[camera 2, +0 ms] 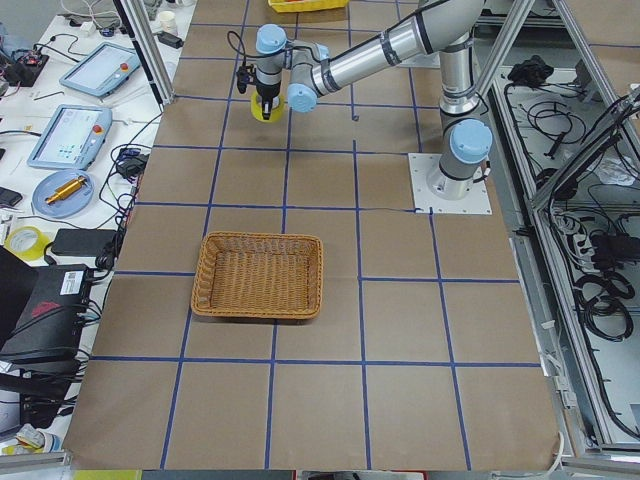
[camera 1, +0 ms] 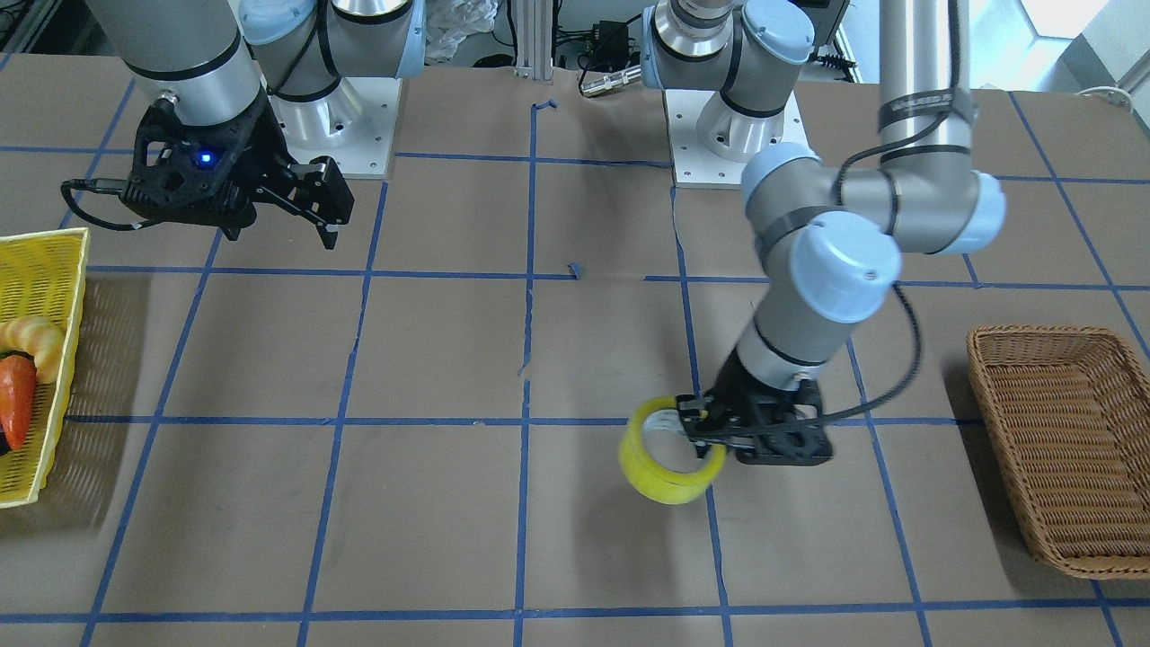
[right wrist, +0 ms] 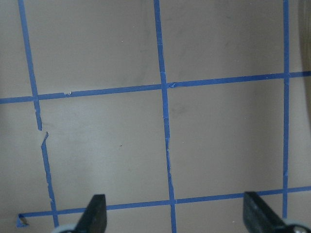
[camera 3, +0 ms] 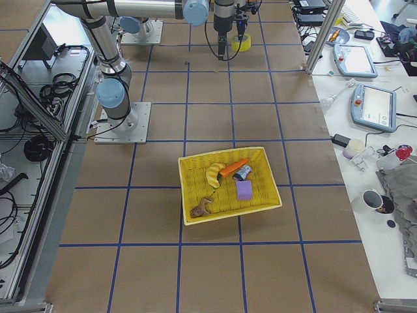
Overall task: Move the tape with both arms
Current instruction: 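Carry the tape roll with the left gripper into the wicker basket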
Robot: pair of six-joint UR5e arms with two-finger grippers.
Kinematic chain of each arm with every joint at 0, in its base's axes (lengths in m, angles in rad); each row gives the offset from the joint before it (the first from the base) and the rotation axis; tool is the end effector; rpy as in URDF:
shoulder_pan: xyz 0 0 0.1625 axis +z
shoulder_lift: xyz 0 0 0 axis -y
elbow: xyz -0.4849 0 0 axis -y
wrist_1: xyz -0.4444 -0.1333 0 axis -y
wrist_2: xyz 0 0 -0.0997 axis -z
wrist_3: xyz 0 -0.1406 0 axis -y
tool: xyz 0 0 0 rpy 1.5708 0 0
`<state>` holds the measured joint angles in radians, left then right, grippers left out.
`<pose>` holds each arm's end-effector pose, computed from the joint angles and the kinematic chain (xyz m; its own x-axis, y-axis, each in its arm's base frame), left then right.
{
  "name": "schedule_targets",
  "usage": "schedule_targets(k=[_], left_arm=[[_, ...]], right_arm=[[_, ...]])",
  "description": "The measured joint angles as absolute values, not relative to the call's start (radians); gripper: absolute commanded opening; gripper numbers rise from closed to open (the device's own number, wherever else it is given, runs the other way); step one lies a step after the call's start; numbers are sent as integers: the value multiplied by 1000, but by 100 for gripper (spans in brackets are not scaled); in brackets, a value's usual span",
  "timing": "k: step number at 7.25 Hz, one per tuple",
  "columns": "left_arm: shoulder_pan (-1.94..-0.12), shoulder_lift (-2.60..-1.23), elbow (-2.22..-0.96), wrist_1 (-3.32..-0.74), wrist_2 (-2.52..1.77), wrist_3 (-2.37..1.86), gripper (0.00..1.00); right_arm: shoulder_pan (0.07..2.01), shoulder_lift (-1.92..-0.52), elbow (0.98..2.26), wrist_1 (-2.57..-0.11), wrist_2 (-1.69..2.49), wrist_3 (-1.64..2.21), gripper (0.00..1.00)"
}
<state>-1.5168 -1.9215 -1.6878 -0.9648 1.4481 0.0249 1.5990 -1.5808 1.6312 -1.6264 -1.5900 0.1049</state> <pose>-0.1135 -0.6884 0.2931 -0.9930 -0.0121 0.1178 -0.0287 0.9896 -0.1408 0.1458 -0.5355 0.4849 -0.9969 0.0767 0.0186 0.0766 0.9970 -0.0072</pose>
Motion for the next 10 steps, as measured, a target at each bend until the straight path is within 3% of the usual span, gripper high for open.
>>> schedule_targets(k=[4, 7, 10], left_arm=[[-1174, -1954, -1413, -1247, 1509, 544, 0], [-932, -2078, -1364, -1215, 1504, 866, 0], [-843, -2196, -1363, -1104, 1485, 974, 0]], right_arm=[[1599, -1582, 1631, -1628, -1586, 104, 100], [1598, -1583, 1631, -1624, -1590, 104, 100], [1598, -1584, 1629, -1622, -1593, 108, 100]])
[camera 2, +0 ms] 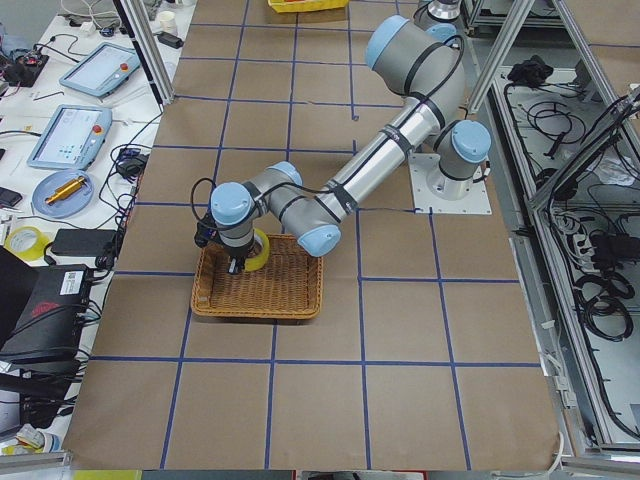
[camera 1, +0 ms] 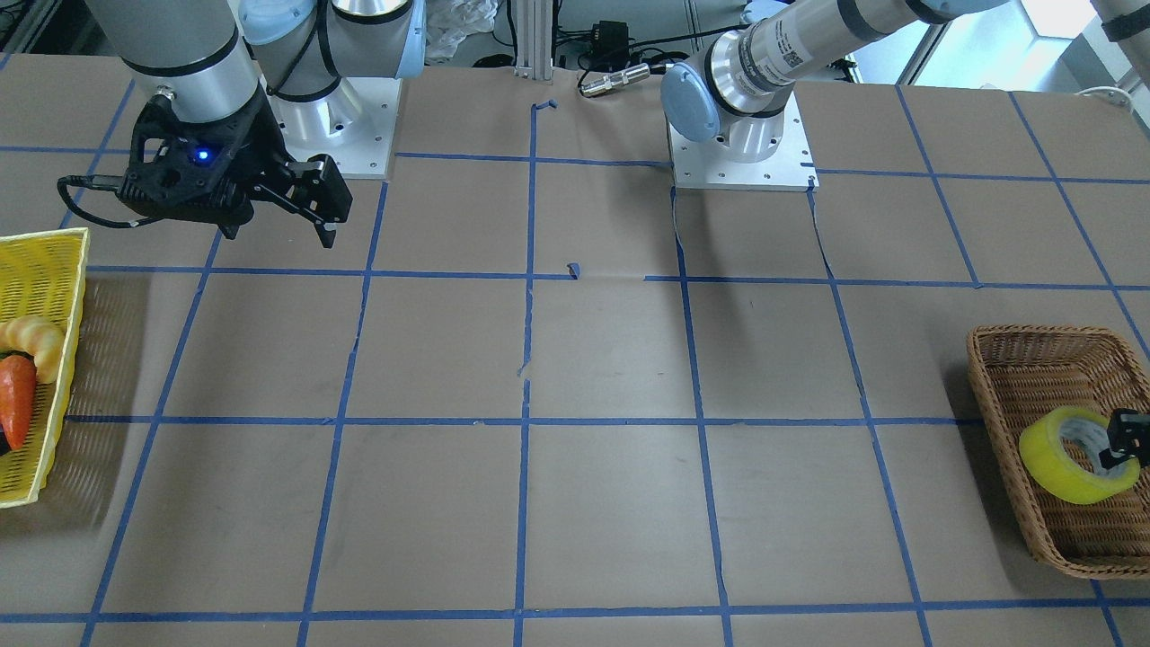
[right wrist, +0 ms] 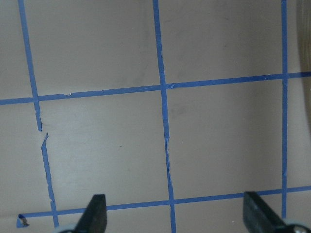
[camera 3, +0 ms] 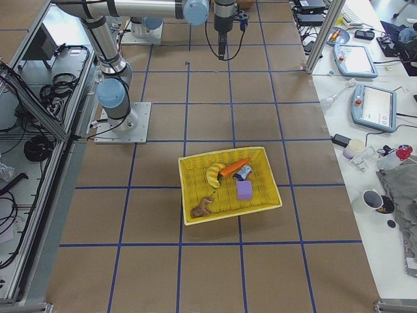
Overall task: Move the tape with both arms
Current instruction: 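Open the left gripper to release the tape in the wicker basket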
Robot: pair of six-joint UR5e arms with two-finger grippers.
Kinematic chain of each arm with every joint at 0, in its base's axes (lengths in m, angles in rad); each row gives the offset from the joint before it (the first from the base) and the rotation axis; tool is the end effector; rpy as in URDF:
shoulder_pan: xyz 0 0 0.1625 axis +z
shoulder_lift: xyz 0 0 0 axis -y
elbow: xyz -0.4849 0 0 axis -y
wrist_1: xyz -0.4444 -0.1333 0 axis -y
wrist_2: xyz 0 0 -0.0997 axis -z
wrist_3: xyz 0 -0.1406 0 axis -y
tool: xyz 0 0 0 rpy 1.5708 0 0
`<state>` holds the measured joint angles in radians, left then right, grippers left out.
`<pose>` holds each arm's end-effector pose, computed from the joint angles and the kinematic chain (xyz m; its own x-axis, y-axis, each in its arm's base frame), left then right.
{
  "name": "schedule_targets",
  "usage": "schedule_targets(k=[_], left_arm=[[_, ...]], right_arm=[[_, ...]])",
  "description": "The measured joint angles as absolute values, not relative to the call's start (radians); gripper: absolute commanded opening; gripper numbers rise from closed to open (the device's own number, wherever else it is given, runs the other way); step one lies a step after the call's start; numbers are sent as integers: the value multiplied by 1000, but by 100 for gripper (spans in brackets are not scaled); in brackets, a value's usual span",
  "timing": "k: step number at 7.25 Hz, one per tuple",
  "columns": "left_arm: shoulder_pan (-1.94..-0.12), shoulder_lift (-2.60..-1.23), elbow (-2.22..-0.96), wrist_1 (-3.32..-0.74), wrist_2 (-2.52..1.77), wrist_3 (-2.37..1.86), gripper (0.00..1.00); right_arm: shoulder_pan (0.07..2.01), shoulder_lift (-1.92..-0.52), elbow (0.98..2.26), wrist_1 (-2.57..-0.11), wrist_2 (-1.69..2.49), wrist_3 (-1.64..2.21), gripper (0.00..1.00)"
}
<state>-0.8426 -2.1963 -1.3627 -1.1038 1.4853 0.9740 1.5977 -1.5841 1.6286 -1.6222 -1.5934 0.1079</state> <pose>0.4218 -0.6913 0.2405 -0.9693 0.2457 0.0069 0.2439 0.9648 -0.0984 0.1446 -0.5345 0.4877 -0.9965 0.0811 0.0217 0.0809 0.9967 -0.0093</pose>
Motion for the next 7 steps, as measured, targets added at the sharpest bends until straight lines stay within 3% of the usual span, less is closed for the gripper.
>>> schedule_targets(k=[1, 2, 5, 7], left_arm=[[-832, -2210, -1369, -1091, 1477, 987, 23], [-827, -2217, -1377, -1084, 1473, 993, 99], [-829, -2209, -1368, -1093, 1453, 1010, 100], [-895, -2110, -1359, -1219, 1452, 918, 100]], right_arm=[[1599, -1584, 1627, -1622, -1593, 109, 100], [1599, -1584, 1628, -1622, -1592, 109, 100], [1599, -1582, 1630, -1620, -1594, 110, 100], [1599, -1581, 1631, -1621, -1594, 109, 100]])
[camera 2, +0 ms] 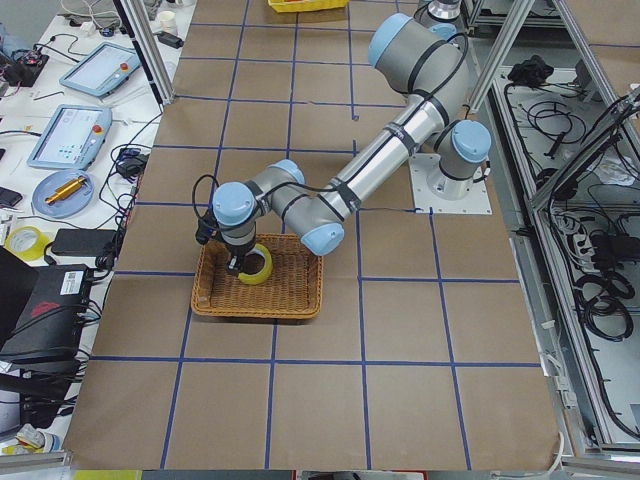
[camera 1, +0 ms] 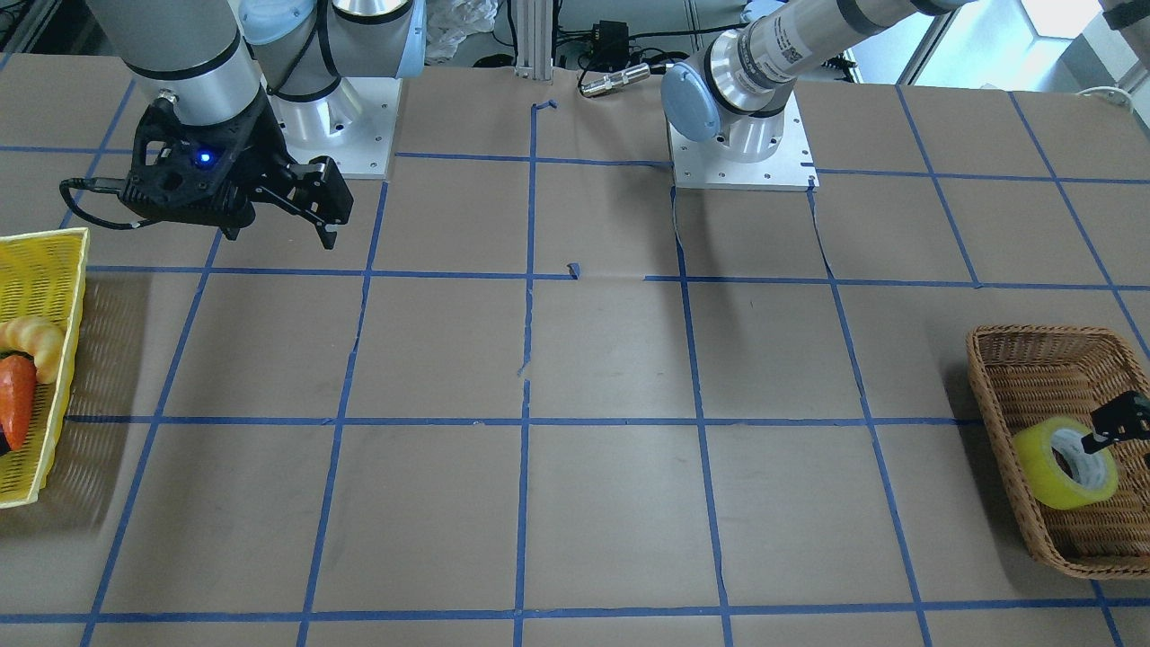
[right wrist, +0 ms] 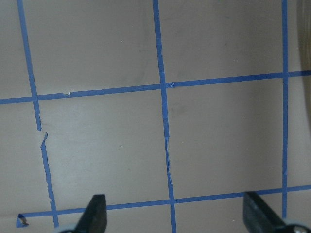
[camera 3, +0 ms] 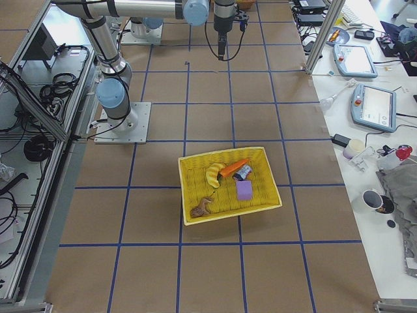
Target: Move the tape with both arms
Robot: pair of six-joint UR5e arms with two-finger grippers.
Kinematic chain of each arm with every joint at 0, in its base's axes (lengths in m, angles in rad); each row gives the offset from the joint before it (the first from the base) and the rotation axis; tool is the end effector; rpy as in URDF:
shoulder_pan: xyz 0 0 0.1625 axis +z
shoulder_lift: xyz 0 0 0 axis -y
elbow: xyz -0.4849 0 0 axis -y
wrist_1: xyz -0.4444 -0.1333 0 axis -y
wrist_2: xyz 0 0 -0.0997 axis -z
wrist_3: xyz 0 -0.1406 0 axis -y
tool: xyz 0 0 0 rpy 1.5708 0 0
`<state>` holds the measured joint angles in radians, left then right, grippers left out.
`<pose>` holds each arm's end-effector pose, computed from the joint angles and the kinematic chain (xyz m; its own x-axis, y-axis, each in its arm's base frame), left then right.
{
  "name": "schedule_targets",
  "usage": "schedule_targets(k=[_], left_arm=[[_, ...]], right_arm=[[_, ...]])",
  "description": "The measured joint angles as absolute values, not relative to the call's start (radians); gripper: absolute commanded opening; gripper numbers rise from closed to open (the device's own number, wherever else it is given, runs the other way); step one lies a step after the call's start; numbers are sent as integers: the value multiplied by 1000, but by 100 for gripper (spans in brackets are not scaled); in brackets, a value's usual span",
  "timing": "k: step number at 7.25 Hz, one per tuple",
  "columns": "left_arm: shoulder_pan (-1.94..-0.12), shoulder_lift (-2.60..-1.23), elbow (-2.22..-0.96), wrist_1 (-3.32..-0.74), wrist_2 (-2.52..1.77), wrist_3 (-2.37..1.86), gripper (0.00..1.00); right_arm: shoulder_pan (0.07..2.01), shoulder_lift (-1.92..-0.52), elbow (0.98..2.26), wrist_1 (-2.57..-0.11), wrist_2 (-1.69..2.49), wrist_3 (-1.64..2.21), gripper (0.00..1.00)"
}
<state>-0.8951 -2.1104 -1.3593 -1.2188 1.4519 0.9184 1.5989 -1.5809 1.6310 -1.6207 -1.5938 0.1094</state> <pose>0.3663 -0.6968 0.2981 -0.9683 0.2442 0.0530 0.2375 0.9653 -0.1087 0.1451 -0.5347 0.4845 -0.9964 0.0812 0.0229 0.0812 0.9967 -0.0023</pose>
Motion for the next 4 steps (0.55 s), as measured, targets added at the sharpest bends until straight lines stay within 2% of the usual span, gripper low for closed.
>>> schedule_targets(k=[4], left_arm=[[-1364, -1842, -1378, -1429, 1527, 215, 100]], right_arm=[[1601, -1583, 1635, -1618, -1594, 110, 100]])
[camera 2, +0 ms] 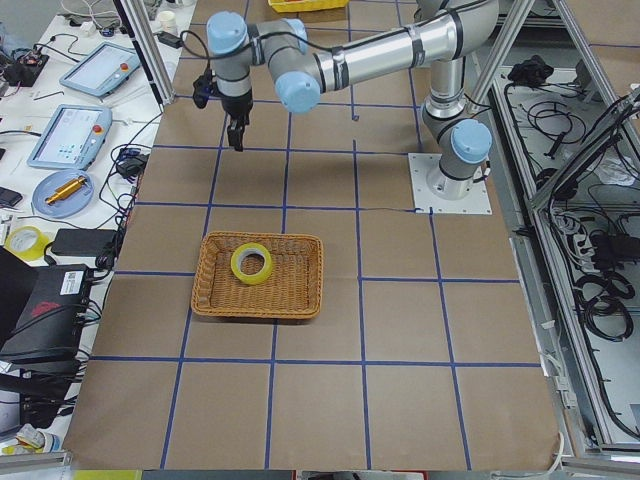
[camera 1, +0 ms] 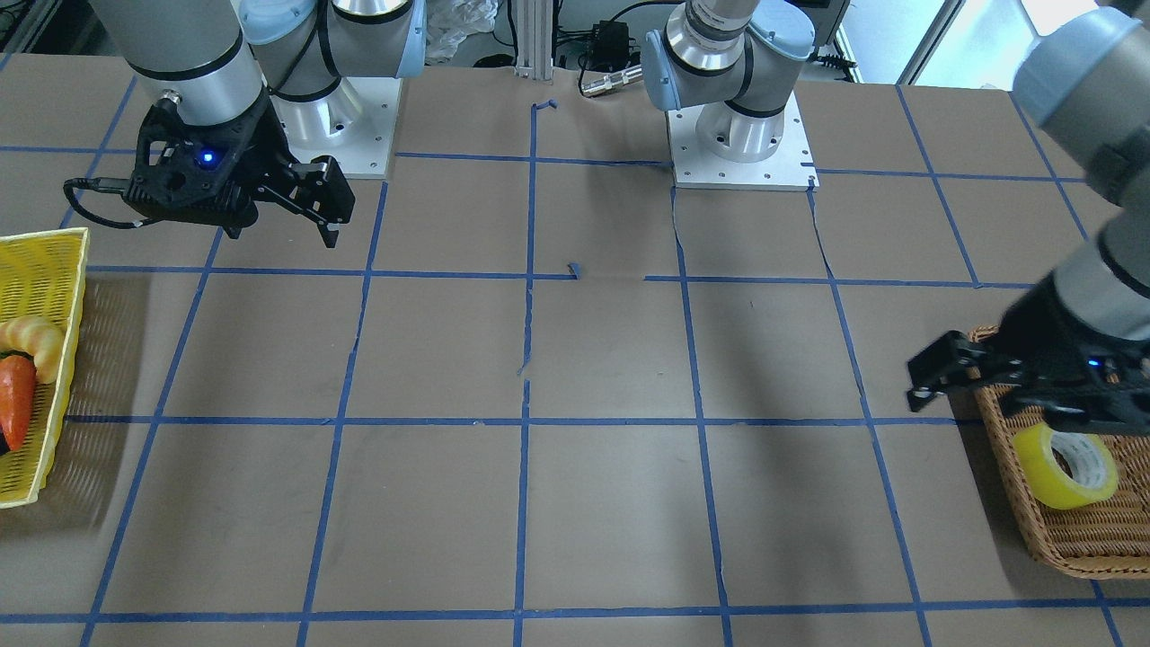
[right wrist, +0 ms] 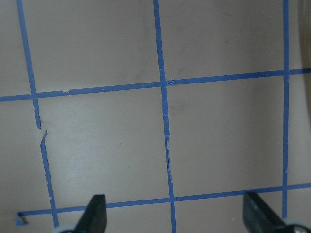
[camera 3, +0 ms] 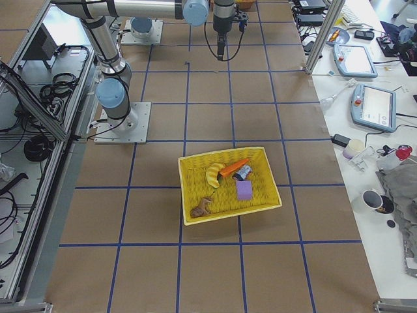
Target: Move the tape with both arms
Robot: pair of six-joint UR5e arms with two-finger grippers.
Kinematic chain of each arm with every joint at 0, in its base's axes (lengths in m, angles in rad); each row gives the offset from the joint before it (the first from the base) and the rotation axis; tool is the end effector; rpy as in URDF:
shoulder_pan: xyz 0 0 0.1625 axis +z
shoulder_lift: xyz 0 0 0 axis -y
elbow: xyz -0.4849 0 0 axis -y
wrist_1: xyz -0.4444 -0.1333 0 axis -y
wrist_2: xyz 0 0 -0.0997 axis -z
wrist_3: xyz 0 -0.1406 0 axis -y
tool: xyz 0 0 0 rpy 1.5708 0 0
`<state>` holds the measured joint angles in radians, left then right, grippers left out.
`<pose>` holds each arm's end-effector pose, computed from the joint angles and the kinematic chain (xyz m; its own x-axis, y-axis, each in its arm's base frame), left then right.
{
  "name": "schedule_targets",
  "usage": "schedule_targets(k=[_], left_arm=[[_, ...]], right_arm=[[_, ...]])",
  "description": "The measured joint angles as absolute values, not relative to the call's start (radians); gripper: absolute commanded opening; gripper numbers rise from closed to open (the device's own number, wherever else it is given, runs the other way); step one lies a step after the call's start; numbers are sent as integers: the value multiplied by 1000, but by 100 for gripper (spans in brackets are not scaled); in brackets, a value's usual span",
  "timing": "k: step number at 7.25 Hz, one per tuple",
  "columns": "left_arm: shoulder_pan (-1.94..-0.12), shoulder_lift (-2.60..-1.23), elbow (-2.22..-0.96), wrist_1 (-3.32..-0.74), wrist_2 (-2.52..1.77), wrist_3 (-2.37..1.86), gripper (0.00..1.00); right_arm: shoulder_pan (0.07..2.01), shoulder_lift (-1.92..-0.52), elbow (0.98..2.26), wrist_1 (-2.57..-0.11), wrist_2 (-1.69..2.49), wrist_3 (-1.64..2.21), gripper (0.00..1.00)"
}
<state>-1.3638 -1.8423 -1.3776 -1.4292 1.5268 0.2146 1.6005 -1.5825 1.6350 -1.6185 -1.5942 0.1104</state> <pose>0.0035 -0.6956 0.4610 -0.9995 0.0100 0.0294 0.0079 0.9974 -0.0711 0.1459 -0.5330 0.4830 -0.9965 0.0805 0.0238 0.0806 0.9967 0.0022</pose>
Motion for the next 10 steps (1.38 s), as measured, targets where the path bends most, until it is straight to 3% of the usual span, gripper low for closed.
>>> schedule_targets(k=[3, 5, 10], left_arm=[[-1616, -1725, -1448, -1439, 1542, 19, 100], [-1603, -1643, -1466, -1495, 1578, 6, 100], [-1520, -1596, -1518, -1527, 1566, -37, 100]], right_arm=[[1600, -1583, 1635, -1616, -1595, 110, 100], [1599, -1583, 1635, -1615, -1595, 110, 100], [1600, -1582, 1635, -1616, -1595, 109, 100]])
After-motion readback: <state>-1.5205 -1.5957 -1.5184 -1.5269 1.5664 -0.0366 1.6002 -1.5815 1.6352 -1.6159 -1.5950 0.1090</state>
